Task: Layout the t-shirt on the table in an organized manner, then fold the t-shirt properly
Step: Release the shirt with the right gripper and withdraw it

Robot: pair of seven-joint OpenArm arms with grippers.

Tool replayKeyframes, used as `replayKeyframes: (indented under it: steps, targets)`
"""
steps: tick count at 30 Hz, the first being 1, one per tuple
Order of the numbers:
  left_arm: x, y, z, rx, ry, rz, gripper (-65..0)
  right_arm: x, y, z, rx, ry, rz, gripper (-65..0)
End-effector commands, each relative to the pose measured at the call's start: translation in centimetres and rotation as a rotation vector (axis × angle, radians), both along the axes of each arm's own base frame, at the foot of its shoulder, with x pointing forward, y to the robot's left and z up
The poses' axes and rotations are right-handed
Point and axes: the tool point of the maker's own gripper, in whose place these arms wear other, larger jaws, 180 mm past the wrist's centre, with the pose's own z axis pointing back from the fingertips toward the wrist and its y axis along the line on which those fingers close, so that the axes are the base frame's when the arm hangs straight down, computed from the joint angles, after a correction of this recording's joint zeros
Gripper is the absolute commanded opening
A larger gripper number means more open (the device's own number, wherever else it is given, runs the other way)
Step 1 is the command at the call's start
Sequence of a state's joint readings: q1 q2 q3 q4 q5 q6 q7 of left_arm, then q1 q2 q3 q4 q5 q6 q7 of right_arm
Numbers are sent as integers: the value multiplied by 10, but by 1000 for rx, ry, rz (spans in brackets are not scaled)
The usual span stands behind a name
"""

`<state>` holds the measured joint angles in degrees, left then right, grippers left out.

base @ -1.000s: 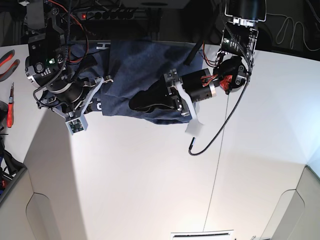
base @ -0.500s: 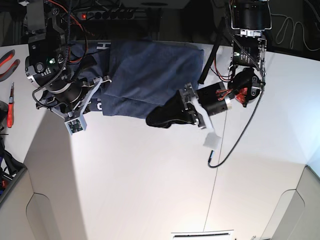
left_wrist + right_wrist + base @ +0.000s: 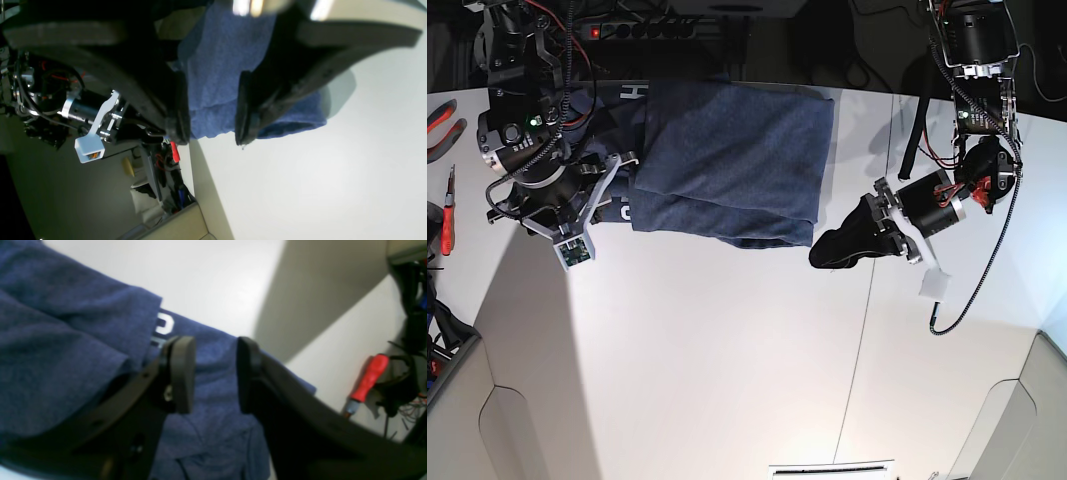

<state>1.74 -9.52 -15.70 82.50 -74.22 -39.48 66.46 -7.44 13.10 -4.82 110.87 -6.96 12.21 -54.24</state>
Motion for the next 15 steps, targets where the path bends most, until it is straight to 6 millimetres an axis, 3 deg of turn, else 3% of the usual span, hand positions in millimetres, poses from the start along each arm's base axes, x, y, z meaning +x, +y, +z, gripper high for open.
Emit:
replayKeyframes:
  steps: [1, 4, 7, 11, 15]
  targets:
    - [8, 2, 16, -19, -53, 8, -401, 9, -7, 13, -10, -52, -7, -439]
    - [8, 3, 14, -6, -53, 12, -401, 11, -24, 17, -43, -63, -40, -427]
    - [9, 4, 14, -3, -55, 18, -401, 15, -50, 25, -72, -93, -109, -359]
    - [10, 4, 13, 0, -56, 21, -401, 16, -82, 34, -36, -125, -209, -355]
    - [10, 4, 14, -1, -58, 24, -401, 13, -96, 37, 78, -126, -243, -355]
